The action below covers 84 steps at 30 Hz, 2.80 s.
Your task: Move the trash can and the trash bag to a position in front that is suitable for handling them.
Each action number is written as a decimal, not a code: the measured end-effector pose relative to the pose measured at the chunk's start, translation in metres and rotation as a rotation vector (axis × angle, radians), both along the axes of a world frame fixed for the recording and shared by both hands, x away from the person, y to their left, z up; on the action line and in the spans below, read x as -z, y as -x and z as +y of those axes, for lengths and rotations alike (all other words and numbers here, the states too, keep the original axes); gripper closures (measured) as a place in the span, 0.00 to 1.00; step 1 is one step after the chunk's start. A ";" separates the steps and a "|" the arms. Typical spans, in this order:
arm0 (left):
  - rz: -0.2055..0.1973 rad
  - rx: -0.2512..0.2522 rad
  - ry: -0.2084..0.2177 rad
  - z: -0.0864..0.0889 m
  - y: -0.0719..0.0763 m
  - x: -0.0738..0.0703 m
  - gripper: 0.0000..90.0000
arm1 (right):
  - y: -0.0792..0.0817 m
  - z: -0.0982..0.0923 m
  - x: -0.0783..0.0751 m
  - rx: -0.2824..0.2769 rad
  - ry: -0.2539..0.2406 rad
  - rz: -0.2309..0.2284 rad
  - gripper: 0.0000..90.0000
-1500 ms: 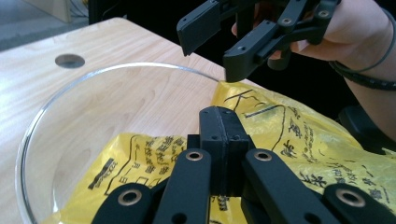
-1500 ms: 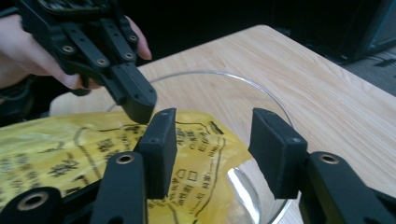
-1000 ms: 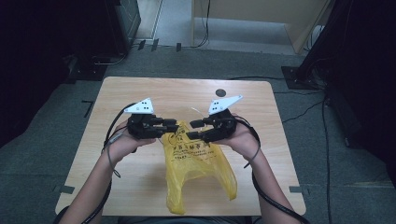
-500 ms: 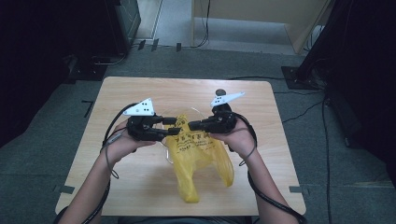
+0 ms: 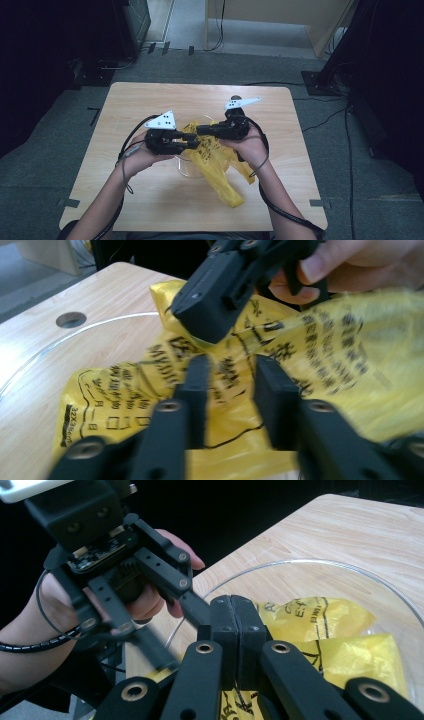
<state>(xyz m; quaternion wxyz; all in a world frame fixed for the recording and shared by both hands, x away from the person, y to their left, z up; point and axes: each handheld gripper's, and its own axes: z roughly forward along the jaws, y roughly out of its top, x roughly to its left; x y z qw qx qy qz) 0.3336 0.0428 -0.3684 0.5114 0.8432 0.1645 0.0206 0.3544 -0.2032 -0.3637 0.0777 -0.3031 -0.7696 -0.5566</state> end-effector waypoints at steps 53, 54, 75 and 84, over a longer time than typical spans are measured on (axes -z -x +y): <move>0.036 -0.256 0.185 0.051 -0.032 0.004 0.65 | -0.003 -0.003 -0.008 0.096 0.073 -0.109 0.98; 0.026 -0.248 0.185 0.049 -0.031 0.002 0.65 | -0.004 -0.001 -0.006 0.094 0.074 -0.105 0.98; 0.017 -0.099 0.153 0.022 -0.016 -0.008 0.57 | -0.006 0.015 -0.002 0.083 0.102 -0.124 0.98; 0.036 -0.049 0.088 0.008 -0.013 0.000 0.95 | 0.000 0.016 -0.011 0.088 0.080 -0.170 0.95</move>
